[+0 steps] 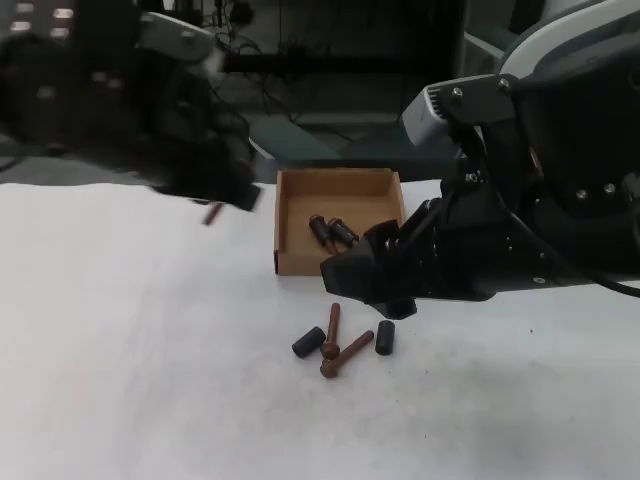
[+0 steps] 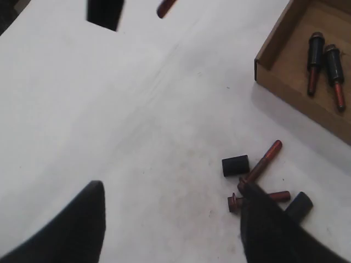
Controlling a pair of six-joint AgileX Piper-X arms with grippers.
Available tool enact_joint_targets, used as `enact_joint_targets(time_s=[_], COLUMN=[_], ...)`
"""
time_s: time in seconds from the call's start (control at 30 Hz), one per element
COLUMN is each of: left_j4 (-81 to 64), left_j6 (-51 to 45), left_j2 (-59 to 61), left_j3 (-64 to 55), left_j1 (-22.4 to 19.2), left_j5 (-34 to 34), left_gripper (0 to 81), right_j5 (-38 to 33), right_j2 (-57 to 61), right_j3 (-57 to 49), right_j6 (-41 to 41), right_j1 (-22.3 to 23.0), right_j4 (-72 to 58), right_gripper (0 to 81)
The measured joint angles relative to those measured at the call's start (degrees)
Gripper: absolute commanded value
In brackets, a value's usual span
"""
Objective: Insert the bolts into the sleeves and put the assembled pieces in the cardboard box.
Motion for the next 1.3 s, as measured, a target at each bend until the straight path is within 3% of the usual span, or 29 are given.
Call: enact_joint_targets(time_s=[0.27, 0.5, 0.77, 1.0, 1.3], left_j4=[0.70, 1.19, 0.78, 0.78, 0.78], left_j6=[-1.33, -2.43, -1.26, -0.78, 0.98], left_j2=[15.03, 22.51, 24.90, 27.64, 33.26], left_j3=[-13.63, -23.64, -27.11, -27.11, -30.94], left_j1=[-5.52, -5.64, -5.64, -5.64, -5.64], left_j5=[-3.07, -4.31, -4.59, -4.59, -4.59], left_gripper=[1.7, 1.7, 1.7, 1.7, 1.7], right_j5=[1.37, 7.19, 11.27, 11.99, 11.97], right_j2=[0.00, -2.04, -13.56, -23.03, -23.60], right_j3=[0.00, 0.15, 3.79, 13.00, 16.40], right_j6=[-3.69, 1.01, 1.58, 2.44, 3.88], right_j1=[0.00, 0.00, 0.00, 0.00, 0.00], right_j4=[0.25, 8.09, 8.64, 1.10, -3.05], right_gripper=[70.0, 70.0, 70.0, 70.0, 70.0])
